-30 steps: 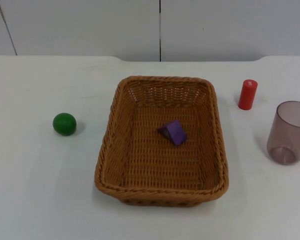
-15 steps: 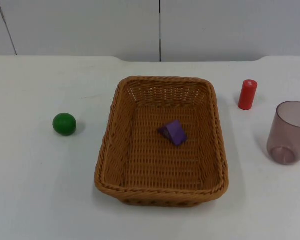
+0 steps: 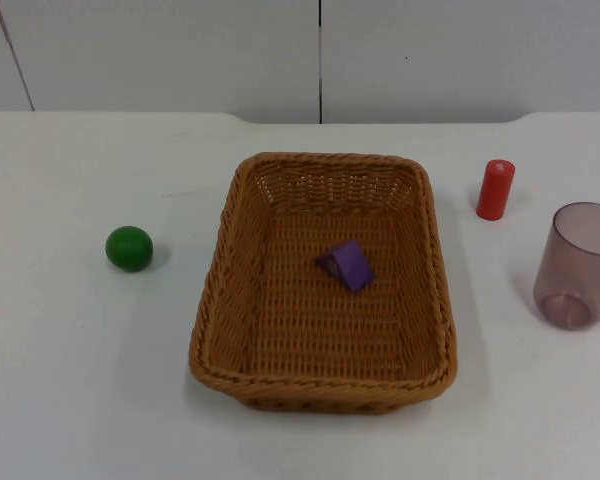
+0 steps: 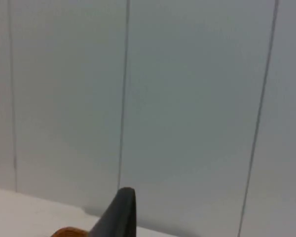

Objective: Pick up the basket with the left hand and place the triangular block into the basket with the right hand.

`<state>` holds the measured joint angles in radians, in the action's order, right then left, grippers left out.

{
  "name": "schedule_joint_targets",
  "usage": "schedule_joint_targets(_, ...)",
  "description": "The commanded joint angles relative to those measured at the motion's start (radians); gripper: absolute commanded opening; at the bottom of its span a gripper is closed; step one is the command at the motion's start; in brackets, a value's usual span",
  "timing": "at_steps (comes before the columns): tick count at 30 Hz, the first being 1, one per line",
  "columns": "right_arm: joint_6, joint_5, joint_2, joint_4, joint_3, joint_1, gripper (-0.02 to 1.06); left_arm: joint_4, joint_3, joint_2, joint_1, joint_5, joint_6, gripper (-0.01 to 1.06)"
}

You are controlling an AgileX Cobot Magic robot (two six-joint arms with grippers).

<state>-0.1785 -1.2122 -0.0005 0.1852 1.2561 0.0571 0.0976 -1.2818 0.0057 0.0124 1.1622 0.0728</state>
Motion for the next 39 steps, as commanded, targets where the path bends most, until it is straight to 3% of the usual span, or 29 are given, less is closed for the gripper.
schedule_joint_targets(1,-0.018,-0.009,0.001,0.035,-0.003,-0.002,0.98,-0.028,0.009,-0.006,-0.003,0.054,-0.006,1.05)
schedule_joint_targets(8,-0.009,-0.009,0.001,-0.002,-0.073,-0.002,0.98,-0.037,0.097,-0.006,-0.003,0.059,-0.031,1.05)
schedule_joint_targets(15,0.027,-0.009,0.001,-0.097,-0.294,-0.002,0.98,-0.032,0.324,-0.006,-0.003,0.059,-0.031,1.05)
schedule_joint_targets(21,0.039,0.005,0.001,-0.105,-0.452,-0.002,0.98,-0.036,0.498,-0.006,-0.003,0.056,-0.031,1.05)
schedule_joint_targets(27,0.039,0.01,0.001,-0.111,-0.561,-0.002,0.98,-0.058,0.591,-0.006,-0.003,0.05,-0.031,1.05)
schedule_joint_targets(29,0.039,0.014,0.001,-0.116,-0.58,-0.002,0.98,-0.08,0.604,-0.006,-0.003,0.039,-0.031,1.05)
schedule_joint_targets(33,0.039,0.028,0.001,-0.123,-0.65,-0.002,0.98,-0.125,0.648,-0.006,-0.003,-0.068,-0.037,1.05)
schedule_joint_targets(39,0.039,0.032,0.001,-0.123,-0.706,-0.002,0.98,-0.109,0.692,-0.006,-0.003,-0.104,-0.056,1.05)
